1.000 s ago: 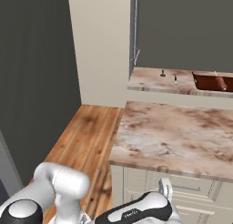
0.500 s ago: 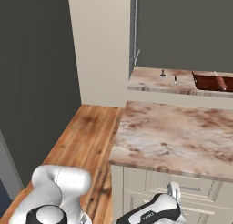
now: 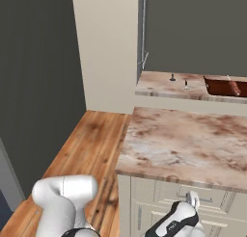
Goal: Take the tongs from the drawer on the right and place them on the dining counter next to the tray containing the kebab skewer.
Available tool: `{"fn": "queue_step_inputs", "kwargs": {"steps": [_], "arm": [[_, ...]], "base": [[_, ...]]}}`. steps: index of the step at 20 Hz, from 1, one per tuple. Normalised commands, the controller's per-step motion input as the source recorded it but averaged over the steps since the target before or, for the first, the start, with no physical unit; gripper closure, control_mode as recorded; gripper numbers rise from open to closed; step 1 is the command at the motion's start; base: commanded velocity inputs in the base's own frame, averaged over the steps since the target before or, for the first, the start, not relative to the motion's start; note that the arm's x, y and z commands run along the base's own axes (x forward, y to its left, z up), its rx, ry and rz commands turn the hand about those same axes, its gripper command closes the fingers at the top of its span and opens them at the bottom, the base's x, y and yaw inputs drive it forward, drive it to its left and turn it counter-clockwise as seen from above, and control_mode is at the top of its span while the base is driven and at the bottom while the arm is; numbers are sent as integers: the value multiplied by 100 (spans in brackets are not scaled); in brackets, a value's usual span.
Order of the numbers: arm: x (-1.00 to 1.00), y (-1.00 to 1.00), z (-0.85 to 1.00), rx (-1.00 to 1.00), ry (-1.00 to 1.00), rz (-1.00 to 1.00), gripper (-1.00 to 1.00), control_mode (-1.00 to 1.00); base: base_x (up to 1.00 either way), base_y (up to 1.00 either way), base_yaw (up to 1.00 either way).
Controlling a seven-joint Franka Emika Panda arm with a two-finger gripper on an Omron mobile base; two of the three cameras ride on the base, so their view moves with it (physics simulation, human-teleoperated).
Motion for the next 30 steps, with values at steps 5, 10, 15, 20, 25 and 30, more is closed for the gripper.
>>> {"fn": "queue_step_inputs", "kwargs": {"steps": [5,10,15,20,25,30], "arm": [[46,-50,-58,0,0,0,-100,-100],[44,-40,-48,2,0,0,-100,-100],[35,-10,-41,2,0,0,-100,-100],[33,0,-48,0,-1,0,-100,-100],[29,-1,-32,2,-4,0,-100,-100],[39,0,-20,5,-9,0,-100,-100]], "base": [[0,0,0],[0,0,0],[0,0,0],[0,0,0],[0,0,0],[0,0,0]]}}
